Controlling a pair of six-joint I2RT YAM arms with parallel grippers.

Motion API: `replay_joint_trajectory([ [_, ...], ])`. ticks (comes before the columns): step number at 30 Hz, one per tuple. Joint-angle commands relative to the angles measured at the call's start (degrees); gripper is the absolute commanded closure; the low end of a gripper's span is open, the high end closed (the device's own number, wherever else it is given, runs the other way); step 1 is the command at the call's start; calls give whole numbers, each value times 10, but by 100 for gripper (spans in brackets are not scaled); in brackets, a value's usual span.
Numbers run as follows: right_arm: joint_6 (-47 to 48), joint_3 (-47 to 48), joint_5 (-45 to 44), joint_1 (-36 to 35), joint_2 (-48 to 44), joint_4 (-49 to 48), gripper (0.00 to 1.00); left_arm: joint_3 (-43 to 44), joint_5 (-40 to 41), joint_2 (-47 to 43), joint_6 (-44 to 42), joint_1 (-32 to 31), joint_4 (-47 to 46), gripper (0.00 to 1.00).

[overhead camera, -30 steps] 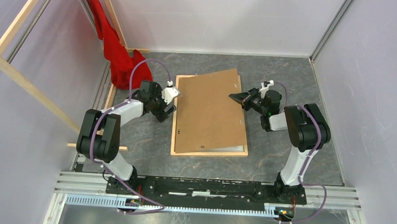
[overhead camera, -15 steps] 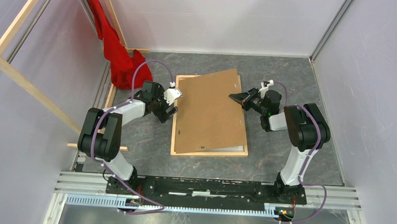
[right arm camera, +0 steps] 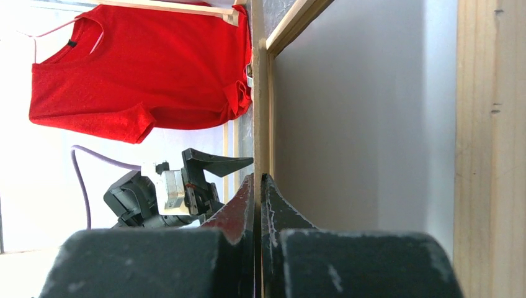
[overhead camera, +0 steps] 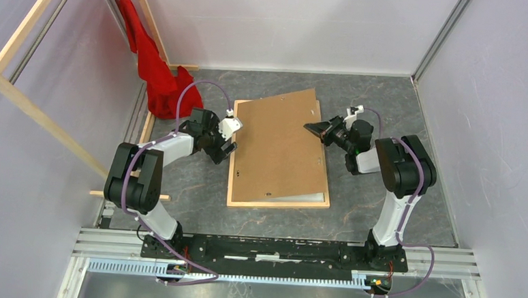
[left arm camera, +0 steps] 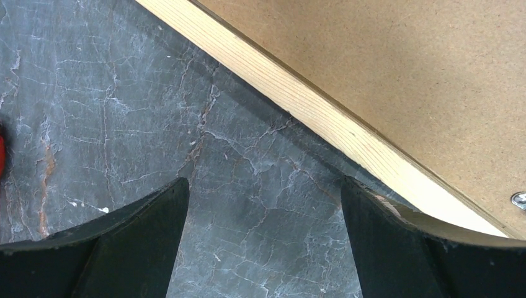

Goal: Put the photo into the frame
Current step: Turn over the photo frame item on the photo frame.

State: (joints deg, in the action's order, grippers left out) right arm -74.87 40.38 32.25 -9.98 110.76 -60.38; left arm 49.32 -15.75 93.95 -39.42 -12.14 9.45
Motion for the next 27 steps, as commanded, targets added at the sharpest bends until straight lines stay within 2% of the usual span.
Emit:
replay_joint_trajectory([
  [1,-13,24,-4,0,6,-72,100,0,-16,5,9,-3,-8,3],
  [10,15,22,-3,-2,4,-51,100,-2,-20,7,6,-3,-7,3],
  [24,136,51,-54,-24,-30,140,100,-3,-17,9,-10,-21,-8,4],
  [27,196,88,-81,-34,-40,245,86,-3,-14,8,-11,-26,-12,4],
])
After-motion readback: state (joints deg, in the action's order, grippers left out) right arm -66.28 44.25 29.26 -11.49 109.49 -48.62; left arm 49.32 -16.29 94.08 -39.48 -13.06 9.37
